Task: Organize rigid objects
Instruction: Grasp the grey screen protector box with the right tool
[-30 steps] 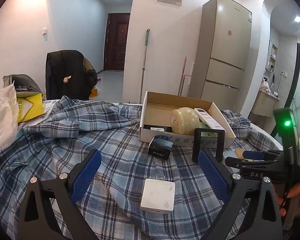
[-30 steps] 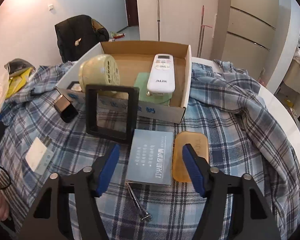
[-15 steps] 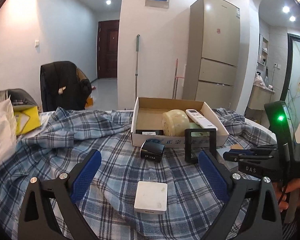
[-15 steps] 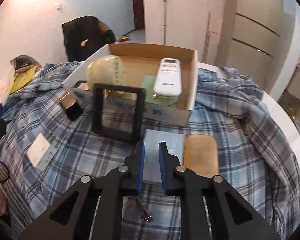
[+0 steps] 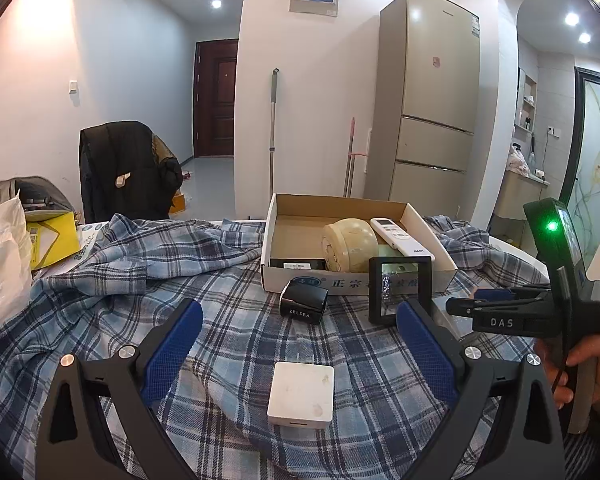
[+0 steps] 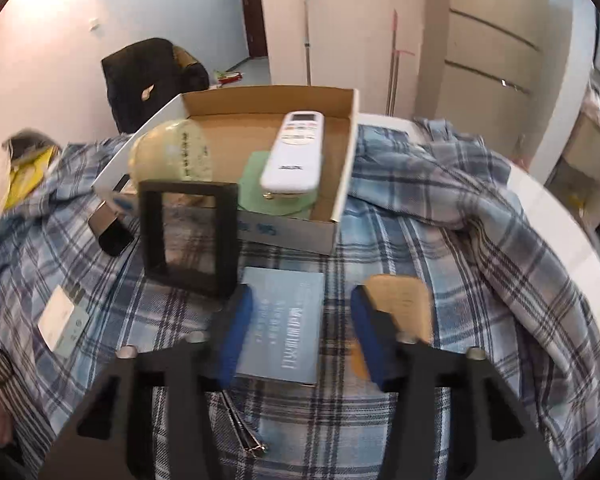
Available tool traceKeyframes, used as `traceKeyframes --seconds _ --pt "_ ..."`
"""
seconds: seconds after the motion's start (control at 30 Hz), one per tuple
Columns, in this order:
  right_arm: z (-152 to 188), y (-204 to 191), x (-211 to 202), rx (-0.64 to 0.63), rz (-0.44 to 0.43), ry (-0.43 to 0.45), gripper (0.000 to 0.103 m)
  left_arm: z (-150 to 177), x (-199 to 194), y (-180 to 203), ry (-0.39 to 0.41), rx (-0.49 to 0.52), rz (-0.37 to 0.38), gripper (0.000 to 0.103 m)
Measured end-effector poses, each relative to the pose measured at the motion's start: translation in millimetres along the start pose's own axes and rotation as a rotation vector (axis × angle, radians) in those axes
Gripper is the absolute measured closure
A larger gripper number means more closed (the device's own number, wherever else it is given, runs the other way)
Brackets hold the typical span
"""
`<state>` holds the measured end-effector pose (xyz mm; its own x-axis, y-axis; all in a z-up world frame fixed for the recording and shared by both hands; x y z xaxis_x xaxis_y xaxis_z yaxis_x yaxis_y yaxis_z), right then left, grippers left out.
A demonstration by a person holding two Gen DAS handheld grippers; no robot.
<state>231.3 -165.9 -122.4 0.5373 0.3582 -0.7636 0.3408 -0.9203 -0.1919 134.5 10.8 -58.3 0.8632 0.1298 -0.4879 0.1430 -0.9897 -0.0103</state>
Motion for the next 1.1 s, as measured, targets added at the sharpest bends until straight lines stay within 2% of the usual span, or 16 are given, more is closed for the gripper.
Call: traceKeyframes --seconds 0.13,0.27,0.37,0.47,0.67,0.9,1.1 --pt "0.2 3.4 1.6 0.011 -0.023 -0.005 0.052 0.4 0.6 0.0 -0.002 -0.001 0.0 0.004" --pt "2.7 -8.2 4.0 -0.077 -0.01 -0.004 0.052 0.3 0.9 -0.2 -0.002 0.0 0.0 0.004" --pt "9.8 -23.0 11.4 -0.133 -0.023 -0.052 0.051 0.3 0.8 -0.2 -0.003 0.0 0.001 0.004" --pt "13.7 -26.3 17.6 -0.158 0.002 -0.074 0.057 0.7 1.1 -0.1 -0.003 0.0 0.0 0.004" --pt "13.0 -19.2 15.2 -0.107 -0.001 -0.08 0.057 0.1 0.9 -0.1 -0.002 -0.001 0.0 0.004" --pt "26.1 -23.7 3.7 -0.086 -0.036 -0.154 0.057 0.6 0.4 -0.6 0.002 -0.002 -0.002 0.004" --pt "27.5 -28.2 7.7 -0.122 -0.006 -0.104 0.056 0.5 0.2 -0.3 0.0 -0.003 -0.002 0.004"
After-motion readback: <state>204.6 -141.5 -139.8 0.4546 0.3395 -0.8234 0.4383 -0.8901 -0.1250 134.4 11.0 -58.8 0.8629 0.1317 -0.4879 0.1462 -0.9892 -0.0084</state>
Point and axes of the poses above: each gripper's, at about its wrist camera, not at the fingertips, and x roughly the way its jaws point, y to its right, z to its underside, the point moved 5 cm from there along x, roughly the way its jaws point, and after that the axes turned 9 degrees about -z, right-handed, at the moved point
